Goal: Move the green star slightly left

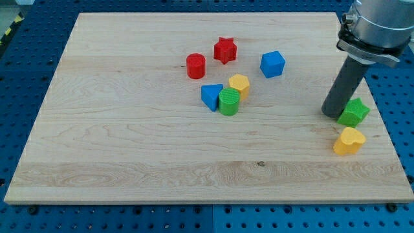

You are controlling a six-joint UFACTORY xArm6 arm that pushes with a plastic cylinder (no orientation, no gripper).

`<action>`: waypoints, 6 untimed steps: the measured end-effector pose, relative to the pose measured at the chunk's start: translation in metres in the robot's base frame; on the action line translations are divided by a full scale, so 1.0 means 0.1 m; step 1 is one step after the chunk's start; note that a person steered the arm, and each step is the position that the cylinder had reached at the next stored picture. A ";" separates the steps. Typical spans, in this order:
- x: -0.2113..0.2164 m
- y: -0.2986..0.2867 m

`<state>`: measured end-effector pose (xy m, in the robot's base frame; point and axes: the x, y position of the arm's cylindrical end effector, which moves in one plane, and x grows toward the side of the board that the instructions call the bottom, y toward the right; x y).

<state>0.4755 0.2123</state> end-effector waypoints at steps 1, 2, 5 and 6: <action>-0.57 0.00; -0.62 0.44; -0.01 0.50; -0.08 0.44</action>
